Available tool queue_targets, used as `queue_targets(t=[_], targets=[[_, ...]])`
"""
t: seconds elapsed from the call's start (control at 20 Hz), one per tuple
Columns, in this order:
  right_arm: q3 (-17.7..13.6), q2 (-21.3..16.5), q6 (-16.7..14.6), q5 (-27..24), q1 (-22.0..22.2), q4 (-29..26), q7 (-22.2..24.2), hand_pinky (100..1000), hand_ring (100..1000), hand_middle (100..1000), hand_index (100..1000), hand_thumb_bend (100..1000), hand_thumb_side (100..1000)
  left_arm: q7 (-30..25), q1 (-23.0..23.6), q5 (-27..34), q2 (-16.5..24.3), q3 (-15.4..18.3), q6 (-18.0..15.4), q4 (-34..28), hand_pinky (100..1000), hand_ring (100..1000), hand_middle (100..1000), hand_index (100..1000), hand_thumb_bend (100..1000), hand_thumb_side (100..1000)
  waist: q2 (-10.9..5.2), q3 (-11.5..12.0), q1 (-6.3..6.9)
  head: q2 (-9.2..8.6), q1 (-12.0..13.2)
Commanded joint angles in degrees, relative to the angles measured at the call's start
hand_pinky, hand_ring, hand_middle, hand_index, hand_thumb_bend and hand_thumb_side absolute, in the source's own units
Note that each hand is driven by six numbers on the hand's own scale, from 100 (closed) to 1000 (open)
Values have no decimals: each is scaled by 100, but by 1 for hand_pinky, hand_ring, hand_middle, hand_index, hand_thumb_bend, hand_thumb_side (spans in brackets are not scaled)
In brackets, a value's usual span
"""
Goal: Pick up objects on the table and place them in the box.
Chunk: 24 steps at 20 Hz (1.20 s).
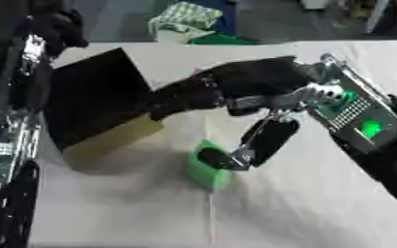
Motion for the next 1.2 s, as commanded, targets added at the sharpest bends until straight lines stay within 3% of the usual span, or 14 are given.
queue_targets(t=[0.05,0.4,0.8,0.95,1.2], targets=[[-21,-117,-1773,313,-17,-119,1470,871,946,1000,1000,100,435,-22,-88,6,115,-8,-14,-53,708,585,582,875,100,765,-92,16,13,-5,-32],[-37,2,-2256,884,187,-95,1470,857,941,1000,999,100,459,-23,-103,9,109,-7,-25,-43,708,584,581,875,100,764,-82,22,39,-26,-48],[133,105,-2278,1560,318,-16,1142,847,941,1000,992,121,484,-31,-112,10,101,-15,-29,-43,708,584,581,875,100,762,-86,45,41,-32,-89],[223,111,-2278,1821,364,-14,1004,839,944,1000,987,203,499,-35,-119,9,97,-20,-31,-45,708,584,581,875,100,759,-89,57,37,-41,-106],[377,101,-2278,2275,463,-108,765,830,947,1000,982,263,525,-37,-129,8,94,-24,-31,-56,708,584,580,875,100,757,-90,65,28,-58,-121]])
